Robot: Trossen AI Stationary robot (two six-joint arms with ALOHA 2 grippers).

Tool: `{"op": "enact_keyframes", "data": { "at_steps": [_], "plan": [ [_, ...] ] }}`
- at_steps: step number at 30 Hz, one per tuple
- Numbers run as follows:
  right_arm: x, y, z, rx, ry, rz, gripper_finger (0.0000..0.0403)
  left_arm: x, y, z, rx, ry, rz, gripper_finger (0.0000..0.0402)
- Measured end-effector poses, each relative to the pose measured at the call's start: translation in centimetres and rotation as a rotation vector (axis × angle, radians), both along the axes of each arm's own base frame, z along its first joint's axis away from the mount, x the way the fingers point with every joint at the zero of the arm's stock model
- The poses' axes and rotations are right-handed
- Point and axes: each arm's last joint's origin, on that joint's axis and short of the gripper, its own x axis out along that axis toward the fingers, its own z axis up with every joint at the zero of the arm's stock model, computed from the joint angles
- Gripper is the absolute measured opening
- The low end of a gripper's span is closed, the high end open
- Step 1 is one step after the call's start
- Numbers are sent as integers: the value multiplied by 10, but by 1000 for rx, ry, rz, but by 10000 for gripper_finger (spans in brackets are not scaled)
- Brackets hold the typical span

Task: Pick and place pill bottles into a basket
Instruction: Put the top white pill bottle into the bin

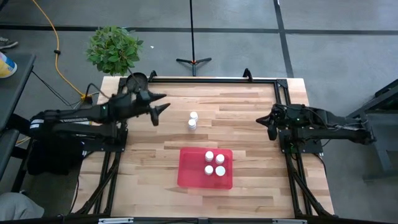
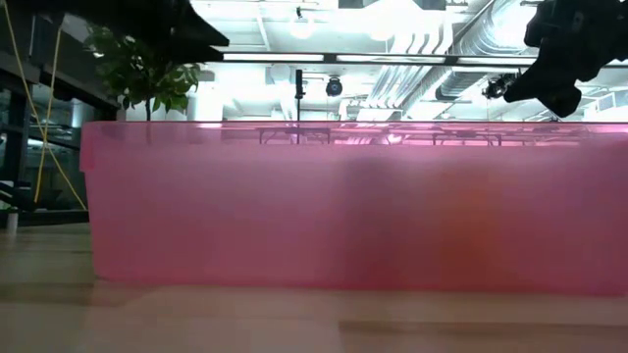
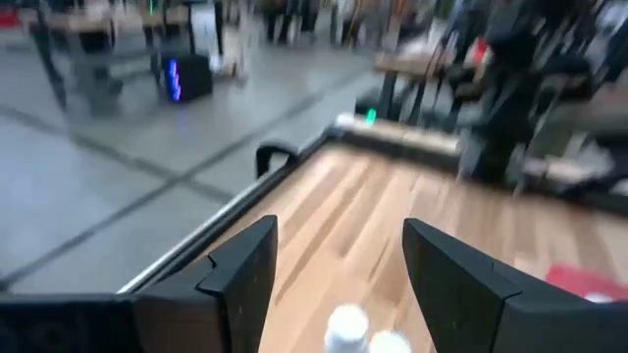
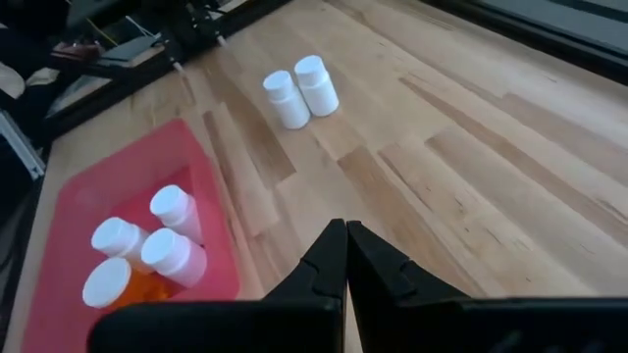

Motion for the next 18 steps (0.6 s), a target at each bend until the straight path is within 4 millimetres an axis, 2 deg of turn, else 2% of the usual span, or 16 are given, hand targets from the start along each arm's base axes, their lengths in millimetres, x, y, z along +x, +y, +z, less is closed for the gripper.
{"op": "enact_keyframes", "data": {
  "at_steps": [5,10,18],
  "plan": [
    [0,0,0,-1,1,0,0,1,11,34,-24,223,-71,253],
    [0,0,0,-1,1,0,0,12,20,61,43,488,-223,253],
    [0,0,0,-1,2,1,0,43,34,81,215,968,-430,253]
  ]
}}
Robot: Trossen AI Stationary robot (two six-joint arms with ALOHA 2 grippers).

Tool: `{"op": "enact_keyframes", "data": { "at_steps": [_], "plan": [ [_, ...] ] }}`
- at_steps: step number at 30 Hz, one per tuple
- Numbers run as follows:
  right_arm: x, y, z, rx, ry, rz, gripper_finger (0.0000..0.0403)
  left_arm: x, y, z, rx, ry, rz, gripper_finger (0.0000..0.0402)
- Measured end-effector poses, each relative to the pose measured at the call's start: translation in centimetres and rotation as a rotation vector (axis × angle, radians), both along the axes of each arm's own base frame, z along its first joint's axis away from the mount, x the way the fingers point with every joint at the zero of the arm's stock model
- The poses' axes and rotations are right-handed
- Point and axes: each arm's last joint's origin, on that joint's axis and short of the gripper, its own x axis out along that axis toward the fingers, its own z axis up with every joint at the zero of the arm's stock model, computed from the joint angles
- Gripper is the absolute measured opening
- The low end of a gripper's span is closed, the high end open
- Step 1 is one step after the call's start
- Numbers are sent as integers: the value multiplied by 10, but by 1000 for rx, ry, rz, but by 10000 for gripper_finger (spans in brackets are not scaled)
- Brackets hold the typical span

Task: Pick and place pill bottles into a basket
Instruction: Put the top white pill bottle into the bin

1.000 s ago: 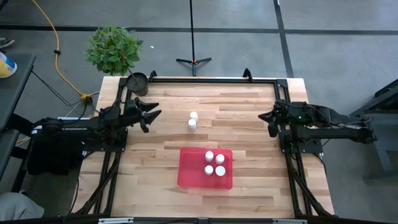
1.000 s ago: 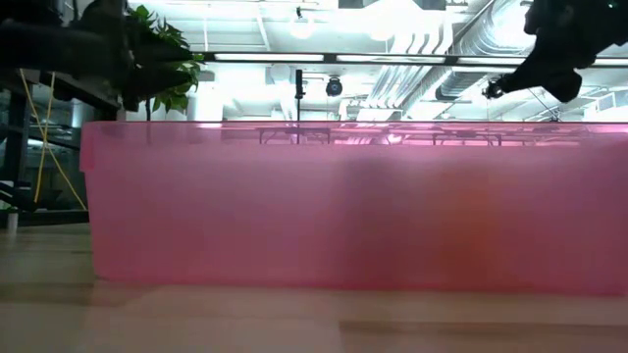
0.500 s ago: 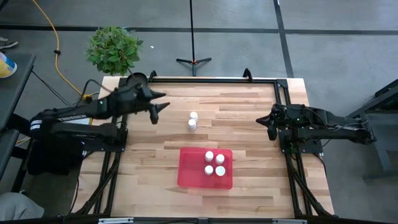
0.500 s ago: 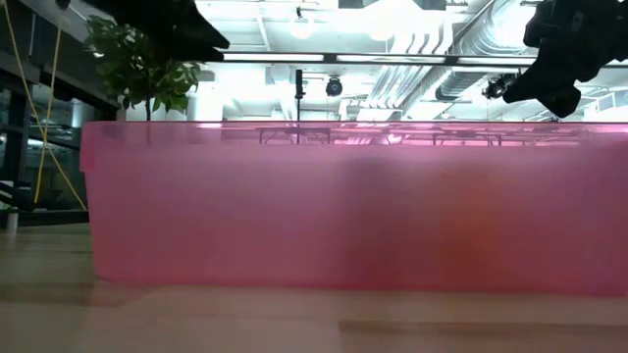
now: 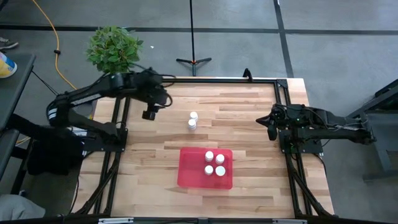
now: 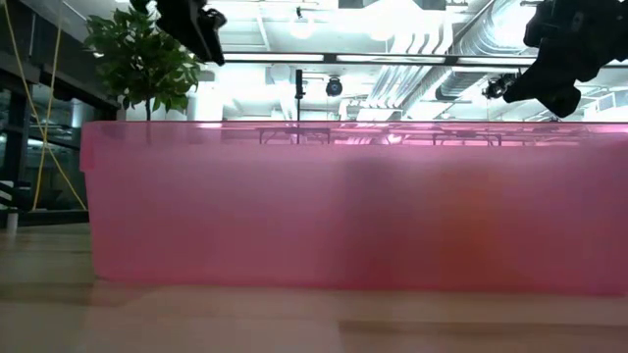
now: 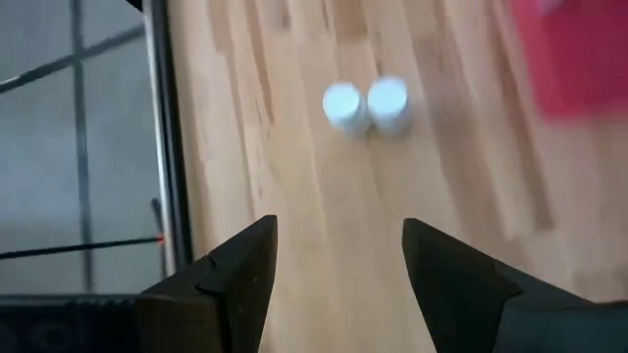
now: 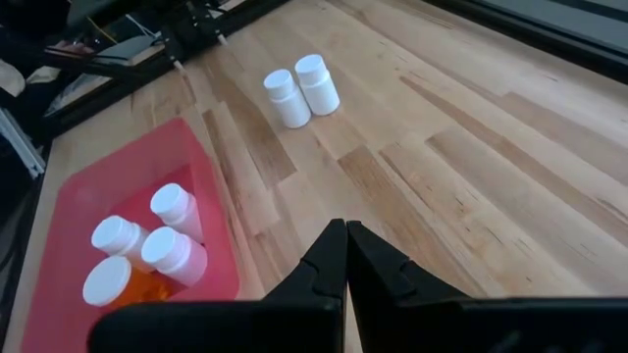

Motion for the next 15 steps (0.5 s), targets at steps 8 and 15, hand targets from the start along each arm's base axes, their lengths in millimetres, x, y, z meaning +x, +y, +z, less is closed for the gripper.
{"op": "enact_keyframes", "data": {
  "at_steps": [8,15],
  "plan": [
    [0,0,0,0,3,0,0,39,15,1,100,153,-130,252],
    [0,0,0,0,3,0,0,73,25,-16,12,85,-73,252]
  ]
}}
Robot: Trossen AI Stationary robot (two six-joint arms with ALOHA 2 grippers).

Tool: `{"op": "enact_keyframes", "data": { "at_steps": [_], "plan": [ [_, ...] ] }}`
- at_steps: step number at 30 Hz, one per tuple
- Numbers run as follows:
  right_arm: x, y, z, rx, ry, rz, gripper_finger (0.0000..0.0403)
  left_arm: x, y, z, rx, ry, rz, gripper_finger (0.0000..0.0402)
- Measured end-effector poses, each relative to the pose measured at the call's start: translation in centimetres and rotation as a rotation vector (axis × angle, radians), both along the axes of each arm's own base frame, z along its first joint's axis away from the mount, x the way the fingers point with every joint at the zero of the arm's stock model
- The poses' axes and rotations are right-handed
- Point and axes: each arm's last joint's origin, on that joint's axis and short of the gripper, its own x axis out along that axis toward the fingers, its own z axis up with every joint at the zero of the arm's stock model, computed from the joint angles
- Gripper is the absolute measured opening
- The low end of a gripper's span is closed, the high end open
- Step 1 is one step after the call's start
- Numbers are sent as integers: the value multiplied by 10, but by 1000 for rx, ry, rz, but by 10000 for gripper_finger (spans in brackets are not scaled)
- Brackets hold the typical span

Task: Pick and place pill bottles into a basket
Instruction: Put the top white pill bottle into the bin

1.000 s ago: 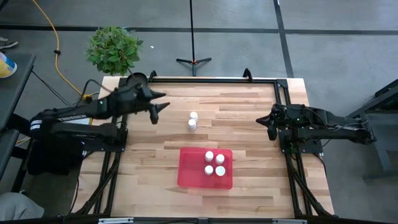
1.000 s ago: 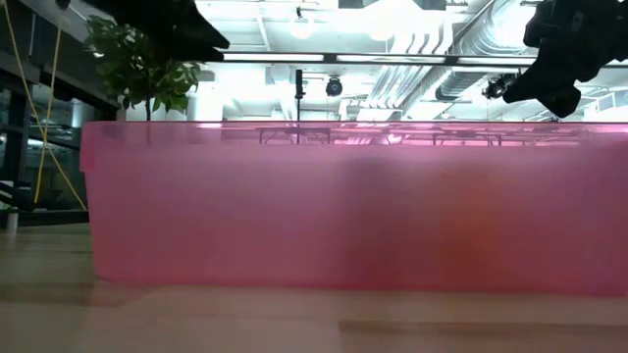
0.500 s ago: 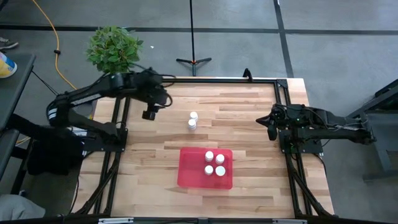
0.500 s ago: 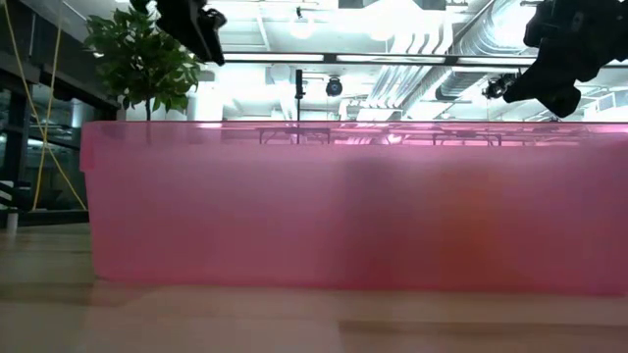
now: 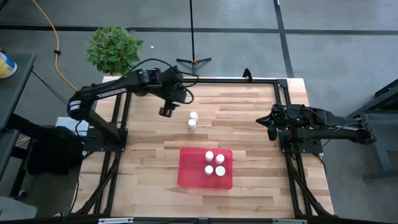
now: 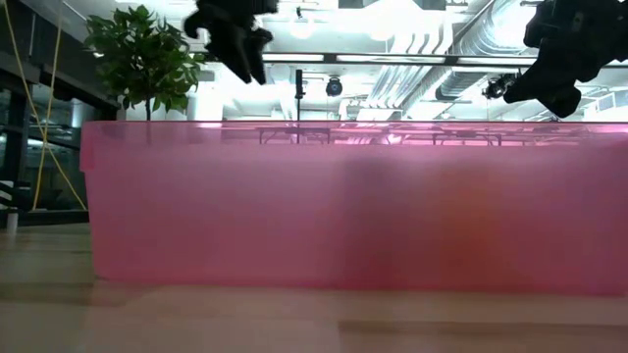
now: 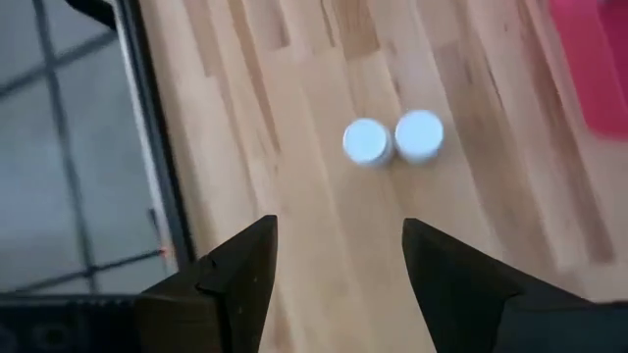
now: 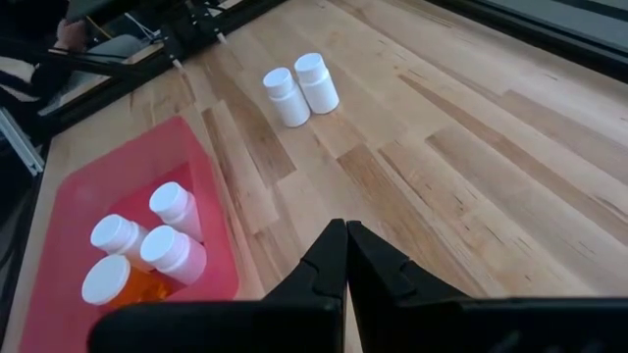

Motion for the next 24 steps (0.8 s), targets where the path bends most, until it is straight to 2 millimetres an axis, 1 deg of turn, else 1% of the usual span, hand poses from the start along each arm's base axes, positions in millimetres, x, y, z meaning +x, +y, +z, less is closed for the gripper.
{"op": "enact_keyframes", "data": {
  "at_steps": [4,7,9,13,19,21,24],
  "plan": [
    [0,0,0,0,0,0,0,18,6,-8,-82,-90,170,252],
    [0,0,0,0,0,0,0,29,10,-12,-177,-183,365,252],
    [0,0,0,0,0,0,0,34,13,-14,-233,-240,525,252],
    [0,0,0,0,0,0,0,37,15,-16,-401,-327,826,252],
    [0,0,0,0,0,0,0,35,14,-18,-589,-379,1130,252],
    [0,0,0,0,0,0,0,34,15,-19,-648,-381,1201,252],
    [0,0,0,0,0,0,0,42,17,-30,-702,-342,1245,252]
  ]
}}
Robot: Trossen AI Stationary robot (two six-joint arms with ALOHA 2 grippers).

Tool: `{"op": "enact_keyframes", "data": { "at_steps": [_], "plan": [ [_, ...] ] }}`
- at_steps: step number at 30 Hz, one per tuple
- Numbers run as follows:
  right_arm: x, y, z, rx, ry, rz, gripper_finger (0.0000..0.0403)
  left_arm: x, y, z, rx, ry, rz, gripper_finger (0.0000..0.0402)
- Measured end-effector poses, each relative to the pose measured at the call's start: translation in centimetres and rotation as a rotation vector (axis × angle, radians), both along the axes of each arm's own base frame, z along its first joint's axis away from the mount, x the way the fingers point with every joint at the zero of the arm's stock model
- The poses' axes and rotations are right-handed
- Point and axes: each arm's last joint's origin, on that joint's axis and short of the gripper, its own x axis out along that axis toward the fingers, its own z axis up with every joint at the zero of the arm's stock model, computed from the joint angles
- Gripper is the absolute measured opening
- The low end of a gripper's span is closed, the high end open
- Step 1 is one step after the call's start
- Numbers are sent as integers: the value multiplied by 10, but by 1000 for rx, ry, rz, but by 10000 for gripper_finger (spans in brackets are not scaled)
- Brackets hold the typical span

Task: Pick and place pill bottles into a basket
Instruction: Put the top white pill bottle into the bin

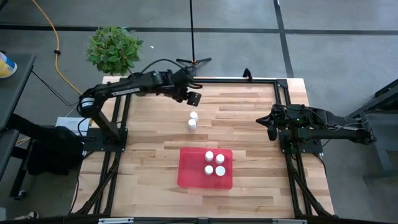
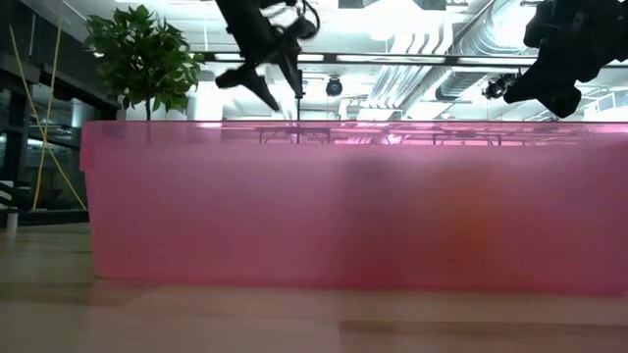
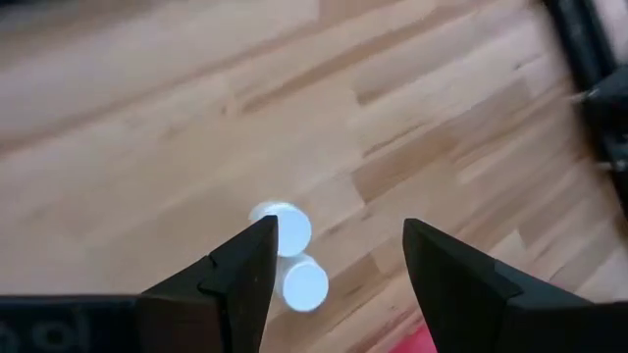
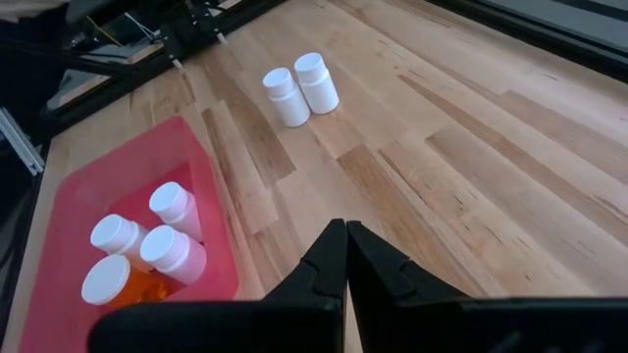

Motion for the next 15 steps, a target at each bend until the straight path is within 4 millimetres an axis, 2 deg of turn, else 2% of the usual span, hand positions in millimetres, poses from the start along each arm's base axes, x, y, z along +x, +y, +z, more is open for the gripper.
{"op": "enact_keyframes", "data": {
  "at_steps": [8,15],
  "plan": [
    [0,0,0,0,0,-1,0,26,6,-43,-122,84,-51,253],
    [0,0,0,-2,0,-3,0,31,7,-52,-116,102,-90,253]
  ]
}}
